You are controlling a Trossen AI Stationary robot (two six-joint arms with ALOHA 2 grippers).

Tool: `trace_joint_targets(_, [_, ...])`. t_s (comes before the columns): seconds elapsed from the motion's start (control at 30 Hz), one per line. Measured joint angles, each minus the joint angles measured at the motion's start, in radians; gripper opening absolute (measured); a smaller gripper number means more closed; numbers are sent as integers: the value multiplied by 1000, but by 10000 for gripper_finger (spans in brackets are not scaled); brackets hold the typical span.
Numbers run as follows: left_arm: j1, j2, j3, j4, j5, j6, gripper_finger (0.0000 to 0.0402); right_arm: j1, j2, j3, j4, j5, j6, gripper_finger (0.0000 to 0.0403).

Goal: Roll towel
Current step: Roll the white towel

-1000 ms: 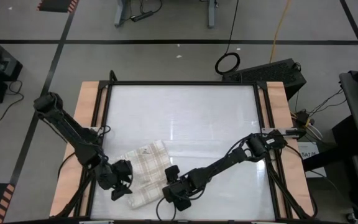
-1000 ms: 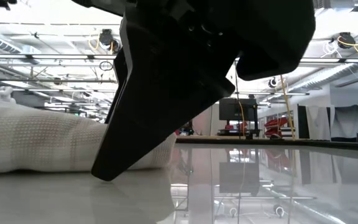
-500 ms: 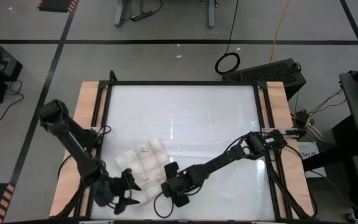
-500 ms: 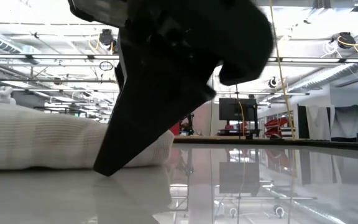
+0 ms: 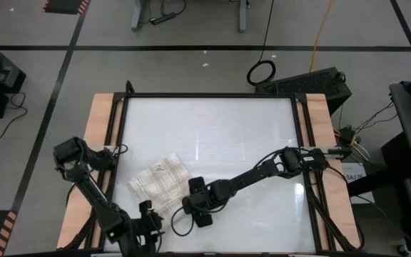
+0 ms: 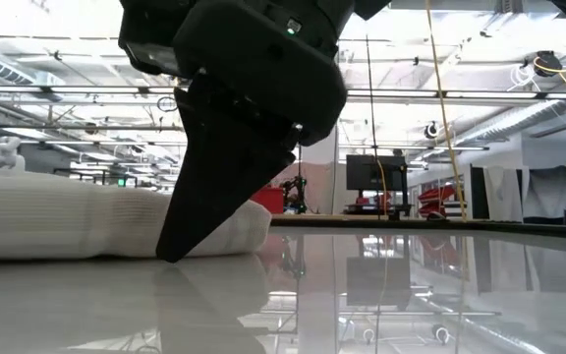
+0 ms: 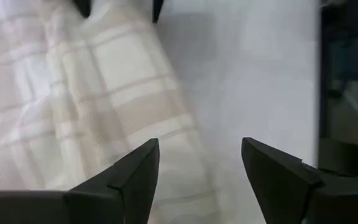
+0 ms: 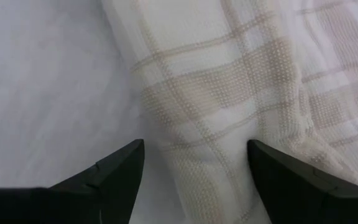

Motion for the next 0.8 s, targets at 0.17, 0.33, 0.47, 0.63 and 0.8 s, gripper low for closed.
trace_joint_targets(0.17, [1,67,0,-66,30,-60,232,-1,0,0,-31,-8,1,279])
trace_joint_targets(0.33, [2,91,0,-201,61,-118,232,15,-7,2,-84,-31,15,279])
trace_joint_targets(0.47, [1,86,0,-295,56,-118,232,36,-18,-1,-95,-69,63,279])
trace_joint_targets(0.63, [17,85,0,-383,67,-93,232,50,-32,-3,-93,-72,129,279])
trace_joint_targets(0.8, [17,86,46,-395,75,15,232,52,-32,-3,-81,-52,133,279])
